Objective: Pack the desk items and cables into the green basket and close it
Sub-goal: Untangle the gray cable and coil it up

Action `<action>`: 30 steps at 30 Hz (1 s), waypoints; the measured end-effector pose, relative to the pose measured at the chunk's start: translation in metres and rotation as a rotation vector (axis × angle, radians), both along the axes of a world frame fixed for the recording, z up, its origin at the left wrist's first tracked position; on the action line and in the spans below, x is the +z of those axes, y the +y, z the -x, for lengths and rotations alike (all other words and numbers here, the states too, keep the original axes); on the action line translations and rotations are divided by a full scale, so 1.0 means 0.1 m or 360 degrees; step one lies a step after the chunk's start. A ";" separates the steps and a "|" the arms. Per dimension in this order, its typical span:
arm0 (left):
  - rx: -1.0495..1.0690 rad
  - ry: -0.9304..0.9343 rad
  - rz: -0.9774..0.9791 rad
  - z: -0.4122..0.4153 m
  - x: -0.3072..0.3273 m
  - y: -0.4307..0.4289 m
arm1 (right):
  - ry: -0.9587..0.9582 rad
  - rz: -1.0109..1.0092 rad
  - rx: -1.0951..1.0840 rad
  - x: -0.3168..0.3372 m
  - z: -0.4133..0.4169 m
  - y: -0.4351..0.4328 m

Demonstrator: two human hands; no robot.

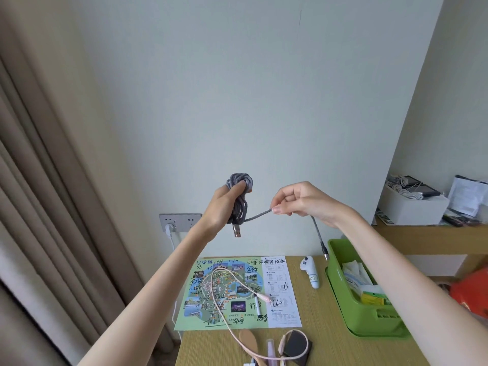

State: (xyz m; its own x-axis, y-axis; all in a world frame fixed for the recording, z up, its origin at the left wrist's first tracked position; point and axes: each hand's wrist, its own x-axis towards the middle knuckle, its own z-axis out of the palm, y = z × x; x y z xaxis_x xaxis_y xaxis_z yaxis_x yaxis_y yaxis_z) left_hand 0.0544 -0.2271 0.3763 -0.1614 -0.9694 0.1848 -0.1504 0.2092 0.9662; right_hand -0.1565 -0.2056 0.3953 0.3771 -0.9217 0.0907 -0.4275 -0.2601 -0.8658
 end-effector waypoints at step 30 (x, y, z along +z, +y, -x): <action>-0.0482 -0.0807 0.0134 0.12 -0.09 0.11 | 0.0200 0.0249 -0.0085 -0.03 -0.19 -0.04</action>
State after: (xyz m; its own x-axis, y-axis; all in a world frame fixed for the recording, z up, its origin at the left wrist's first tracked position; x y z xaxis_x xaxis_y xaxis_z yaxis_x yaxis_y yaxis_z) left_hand 0.0420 -0.2162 0.3670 -0.5167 -0.8518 0.0863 -0.5105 0.3875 0.7676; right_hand -0.1378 -0.2098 0.3926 0.3455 -0.9190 0.1897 -0.5465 -0.3614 -0.7554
